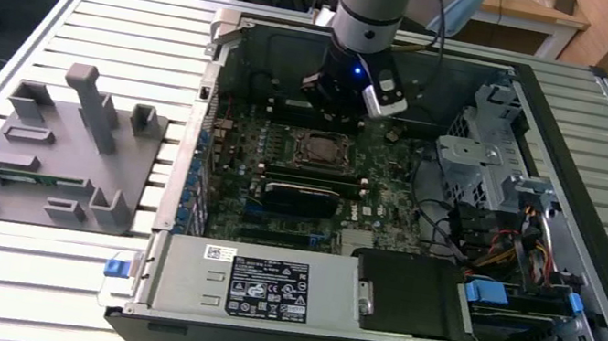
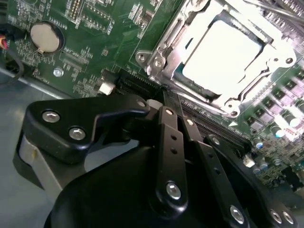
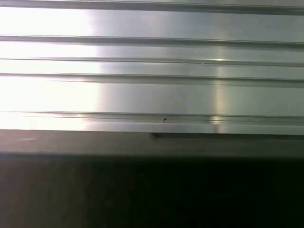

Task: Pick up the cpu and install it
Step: 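Install the first cpu locking lever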

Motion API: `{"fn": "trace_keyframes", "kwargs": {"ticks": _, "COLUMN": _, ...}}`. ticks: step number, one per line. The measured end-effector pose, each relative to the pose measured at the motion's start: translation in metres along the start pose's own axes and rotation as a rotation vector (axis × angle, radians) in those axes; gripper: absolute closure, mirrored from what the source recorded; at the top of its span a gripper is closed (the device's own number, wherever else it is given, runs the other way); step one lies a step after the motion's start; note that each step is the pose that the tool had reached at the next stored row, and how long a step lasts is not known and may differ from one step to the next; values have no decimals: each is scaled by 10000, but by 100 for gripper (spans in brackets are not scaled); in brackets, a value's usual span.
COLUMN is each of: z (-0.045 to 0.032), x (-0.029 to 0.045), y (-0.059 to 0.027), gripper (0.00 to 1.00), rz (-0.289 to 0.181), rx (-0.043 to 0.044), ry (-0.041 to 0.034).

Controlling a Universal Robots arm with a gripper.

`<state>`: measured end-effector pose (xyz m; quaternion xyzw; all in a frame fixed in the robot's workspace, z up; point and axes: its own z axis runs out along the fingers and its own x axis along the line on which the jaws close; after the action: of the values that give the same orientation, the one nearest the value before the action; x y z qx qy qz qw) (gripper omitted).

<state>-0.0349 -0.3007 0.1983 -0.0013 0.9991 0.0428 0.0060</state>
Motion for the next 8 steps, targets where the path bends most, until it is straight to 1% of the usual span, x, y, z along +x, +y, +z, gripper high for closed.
{"fn": "trace_keyframes", "kwargs": {"ticks": 5, "z": -75, "x": 0, "y": 5, "gripper": 89, "rz": 0, "rx": 10, "ry": 5}}
{"fn": "trace_keyframes", "kwargs": {"ticks": 8, "z": -80, "x": -1, "y": -6, "gripper": 89, "rz": -2, "rx": 8, "ry": 4}}
